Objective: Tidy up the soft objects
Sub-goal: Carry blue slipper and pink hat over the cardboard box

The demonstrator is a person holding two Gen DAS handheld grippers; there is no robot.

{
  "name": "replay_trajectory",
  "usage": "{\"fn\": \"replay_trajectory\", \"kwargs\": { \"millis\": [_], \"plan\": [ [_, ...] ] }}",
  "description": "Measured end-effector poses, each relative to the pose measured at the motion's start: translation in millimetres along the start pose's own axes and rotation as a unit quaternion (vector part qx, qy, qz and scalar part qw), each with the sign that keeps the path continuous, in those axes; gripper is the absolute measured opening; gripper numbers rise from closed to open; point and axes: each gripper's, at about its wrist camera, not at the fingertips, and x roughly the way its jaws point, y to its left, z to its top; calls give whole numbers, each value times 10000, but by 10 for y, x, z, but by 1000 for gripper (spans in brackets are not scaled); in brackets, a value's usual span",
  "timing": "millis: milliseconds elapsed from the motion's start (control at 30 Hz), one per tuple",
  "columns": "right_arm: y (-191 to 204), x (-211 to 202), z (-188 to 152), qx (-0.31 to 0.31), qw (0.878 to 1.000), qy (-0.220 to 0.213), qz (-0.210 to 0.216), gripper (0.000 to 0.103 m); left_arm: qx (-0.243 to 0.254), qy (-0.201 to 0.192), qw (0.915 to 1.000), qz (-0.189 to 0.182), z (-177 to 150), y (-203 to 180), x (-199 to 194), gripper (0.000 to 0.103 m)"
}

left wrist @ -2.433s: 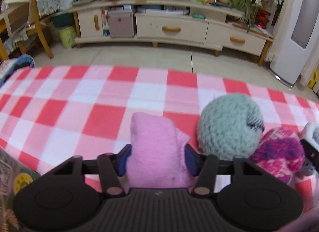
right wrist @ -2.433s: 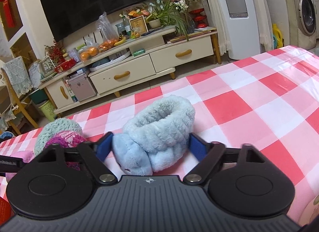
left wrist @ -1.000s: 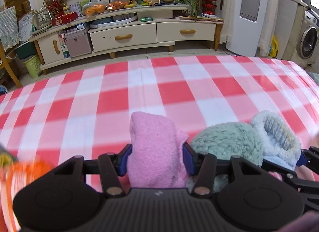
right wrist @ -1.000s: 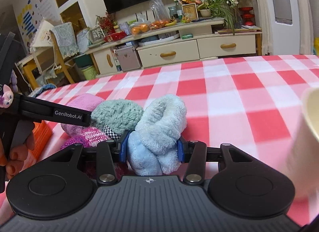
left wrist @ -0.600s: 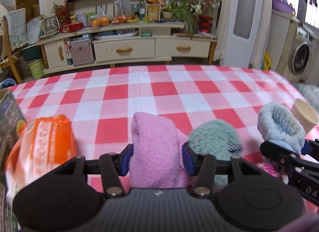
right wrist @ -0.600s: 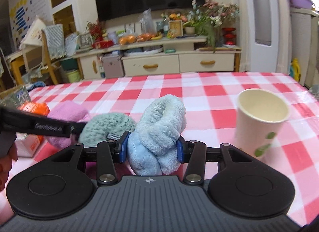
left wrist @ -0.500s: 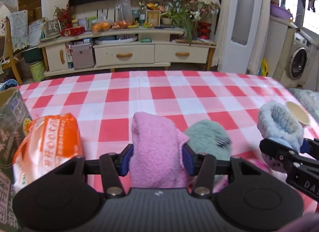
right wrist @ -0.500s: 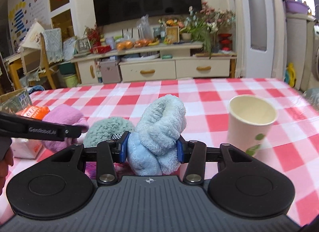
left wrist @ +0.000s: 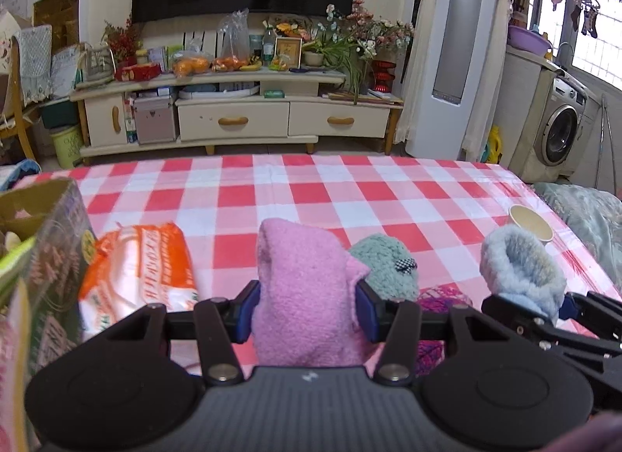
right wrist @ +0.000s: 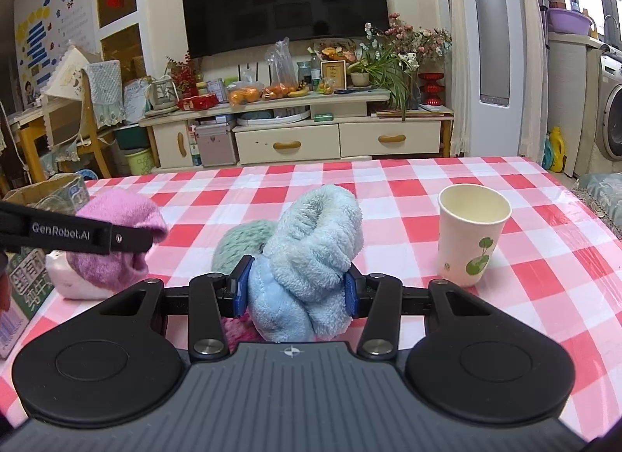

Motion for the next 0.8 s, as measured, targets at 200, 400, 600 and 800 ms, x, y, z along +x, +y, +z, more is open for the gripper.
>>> {"fn": "replay_trajectory", "kwargs": {
  "millis": [200,400,600,800],
  "plan": [
    [104,-87,16,-9,9999,61,87,57,20,-187,9998,113,69,169,-174,50],
    [222,-111,92,5,9996,87,278,57,-1,-329,9990,315,145,366,-321,50],
    [440,-140,210,-122,9985,0,540,57,-45,-474,9972,582,231,599,-469,51],
    [694,-155,314,-309,9962,-102,803,57,-103,-637,9941,869,280,856,-616,51]
  ]
}}
